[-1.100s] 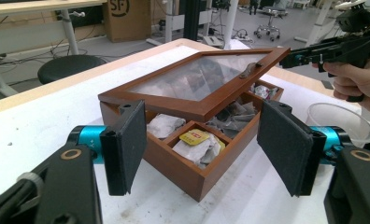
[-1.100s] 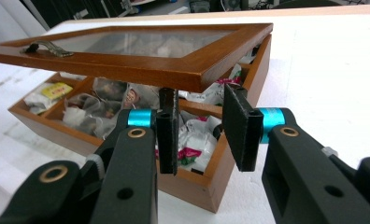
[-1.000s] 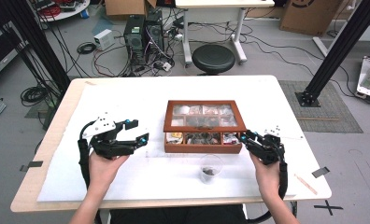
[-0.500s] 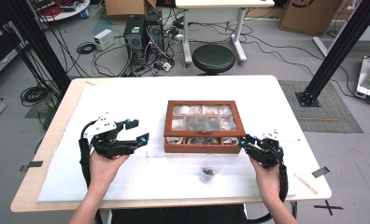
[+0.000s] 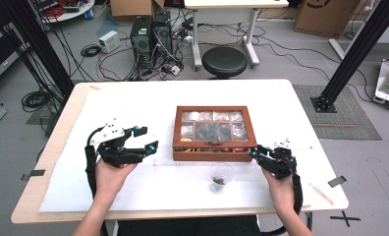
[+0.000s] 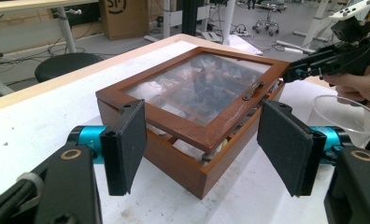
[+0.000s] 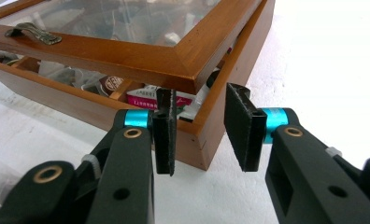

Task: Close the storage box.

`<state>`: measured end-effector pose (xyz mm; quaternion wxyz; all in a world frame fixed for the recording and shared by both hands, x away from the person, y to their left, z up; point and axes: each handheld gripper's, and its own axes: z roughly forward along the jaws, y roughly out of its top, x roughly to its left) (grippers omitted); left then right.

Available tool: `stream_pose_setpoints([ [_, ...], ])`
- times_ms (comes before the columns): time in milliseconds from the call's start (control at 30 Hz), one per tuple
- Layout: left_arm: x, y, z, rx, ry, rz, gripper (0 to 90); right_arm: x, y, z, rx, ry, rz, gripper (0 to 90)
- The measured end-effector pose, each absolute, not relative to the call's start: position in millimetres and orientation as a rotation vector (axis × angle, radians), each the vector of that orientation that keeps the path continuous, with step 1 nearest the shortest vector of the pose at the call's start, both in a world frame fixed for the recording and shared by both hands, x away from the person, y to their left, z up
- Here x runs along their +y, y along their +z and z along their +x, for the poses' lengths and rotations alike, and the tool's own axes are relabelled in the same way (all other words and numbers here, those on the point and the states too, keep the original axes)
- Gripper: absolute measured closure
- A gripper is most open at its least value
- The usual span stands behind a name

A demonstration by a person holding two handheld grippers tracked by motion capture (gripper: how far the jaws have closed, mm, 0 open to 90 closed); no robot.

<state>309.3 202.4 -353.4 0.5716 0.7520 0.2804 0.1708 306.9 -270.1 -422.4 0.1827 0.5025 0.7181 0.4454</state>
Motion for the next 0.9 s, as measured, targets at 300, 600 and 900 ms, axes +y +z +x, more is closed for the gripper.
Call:
stream_pose_setpoints([
  [300,200.7,-354.9,310.2,0.657,0.395,1.769,33.2,-270.2,-423.8,306.8,2.03,1.251,1.425,64.7],
  [600,198.9,-355.2,310.9,0.652,0.392,1.776,33.2,-270.6,-424.7,304.9,2.039,1.232,1.431,64.6],
  [900,196.4,-356.2,311.3,0.65,0.389,1.786,33.2,-271.1,-425.9,304.1,2.047,1.219,1.446,64.5],
])
